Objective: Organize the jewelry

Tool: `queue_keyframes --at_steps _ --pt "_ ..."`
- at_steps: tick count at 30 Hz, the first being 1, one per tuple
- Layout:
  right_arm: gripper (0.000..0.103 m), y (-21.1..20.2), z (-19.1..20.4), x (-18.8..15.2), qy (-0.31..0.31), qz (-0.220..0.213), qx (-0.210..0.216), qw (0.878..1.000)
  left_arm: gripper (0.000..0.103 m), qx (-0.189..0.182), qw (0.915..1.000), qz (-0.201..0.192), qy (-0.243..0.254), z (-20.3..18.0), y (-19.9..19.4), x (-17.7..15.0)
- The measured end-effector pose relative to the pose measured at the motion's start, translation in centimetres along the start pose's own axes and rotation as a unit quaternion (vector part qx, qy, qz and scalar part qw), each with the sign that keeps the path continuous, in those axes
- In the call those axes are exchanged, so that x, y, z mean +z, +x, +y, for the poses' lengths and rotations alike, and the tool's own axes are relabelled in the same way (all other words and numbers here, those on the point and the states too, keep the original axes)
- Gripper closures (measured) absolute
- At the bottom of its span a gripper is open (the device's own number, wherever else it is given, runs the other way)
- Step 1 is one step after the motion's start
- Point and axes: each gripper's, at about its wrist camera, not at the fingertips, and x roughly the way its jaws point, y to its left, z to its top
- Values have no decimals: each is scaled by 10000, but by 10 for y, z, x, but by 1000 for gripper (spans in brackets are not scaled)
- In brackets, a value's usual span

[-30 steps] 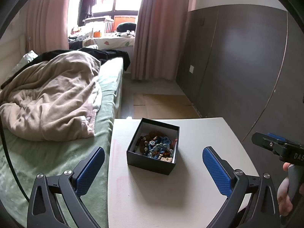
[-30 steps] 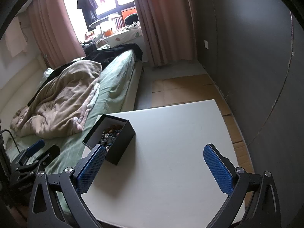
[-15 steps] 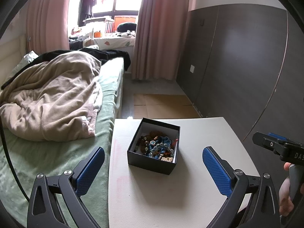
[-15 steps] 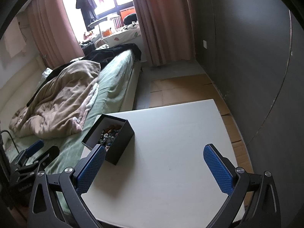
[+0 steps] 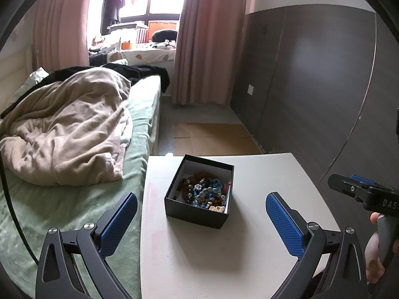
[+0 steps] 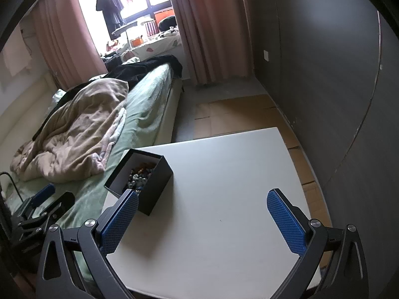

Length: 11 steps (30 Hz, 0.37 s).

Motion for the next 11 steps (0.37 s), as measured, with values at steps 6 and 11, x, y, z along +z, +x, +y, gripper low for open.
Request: queue_keyframes --at_steps 6,11 --pt "0 0 0 0 -7 8 -3 10000 0 -8 10000 -1 14 -2 0 0" --pt "0 2 0 -2 9 49 -31 10000 0 -17 10000 6 12 -2 0 -1"
